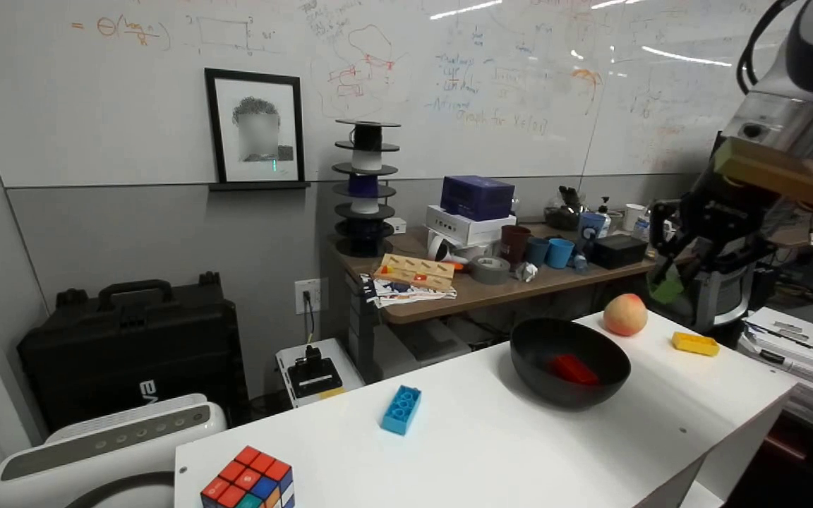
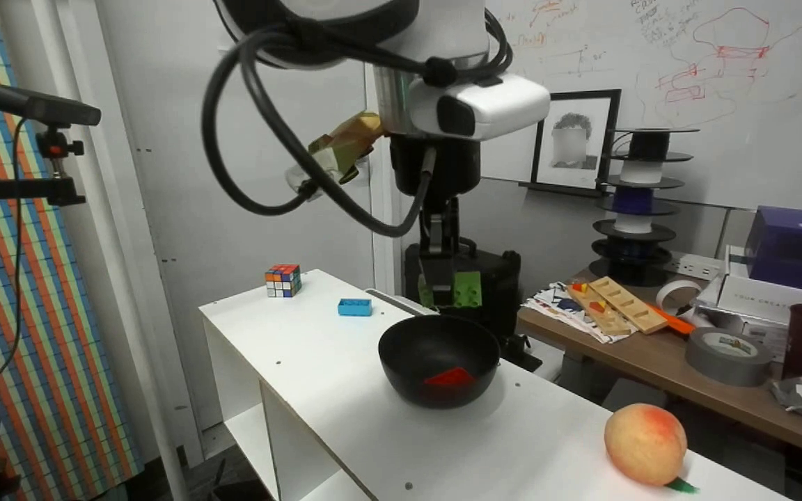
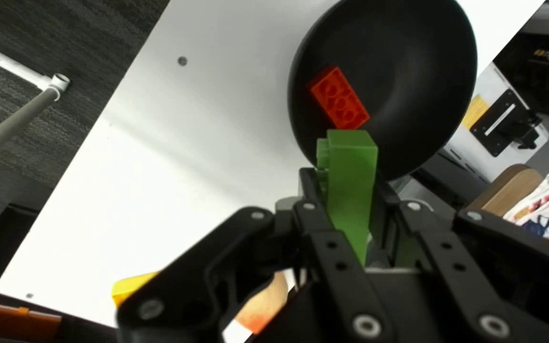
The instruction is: Place the red, green, blue and yellow building blocks inside the black bowl
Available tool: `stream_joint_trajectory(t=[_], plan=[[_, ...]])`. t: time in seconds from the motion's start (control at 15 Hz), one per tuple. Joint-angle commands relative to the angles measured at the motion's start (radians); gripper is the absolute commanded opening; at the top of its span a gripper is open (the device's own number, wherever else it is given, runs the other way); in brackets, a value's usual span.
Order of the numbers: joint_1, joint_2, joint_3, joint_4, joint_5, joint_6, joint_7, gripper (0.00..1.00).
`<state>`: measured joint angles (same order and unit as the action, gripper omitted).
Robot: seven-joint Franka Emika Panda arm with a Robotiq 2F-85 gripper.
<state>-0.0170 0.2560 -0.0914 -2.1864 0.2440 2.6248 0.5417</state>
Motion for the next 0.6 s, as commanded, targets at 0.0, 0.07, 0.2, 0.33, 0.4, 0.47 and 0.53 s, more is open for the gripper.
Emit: stream_joint_trajectory(t=[0.0, 0.07, 0.2, 0.33, 0.4, 0.47, 0.53], plan=[[0.021, 0.159, 0.023, 0.163, 0.011, -0.062, 0.020, 0.07], [0.030, 0.194, 0.021, 0.194, 0.000, -0.071, 0.031, 0.07], [0.046, 0.245, 0.013, 0.239, -0.011, -0.087, 0.042, 0.07], [0.050, 0.266, 0.016, 0.262, -0.013, -0.102, 0.019, 0.53], [0.050, 0.263, 0.018, 0.262, -0.011, -0.107, 0.010, 0.59], [0.047, 0.252, 0.022, 0.257, -0.008, -0.110, -0.008, 0.66], [0.047, 0.233, 0.023, 0.245, -0.010, -0.116, -0.020, 0.73]])
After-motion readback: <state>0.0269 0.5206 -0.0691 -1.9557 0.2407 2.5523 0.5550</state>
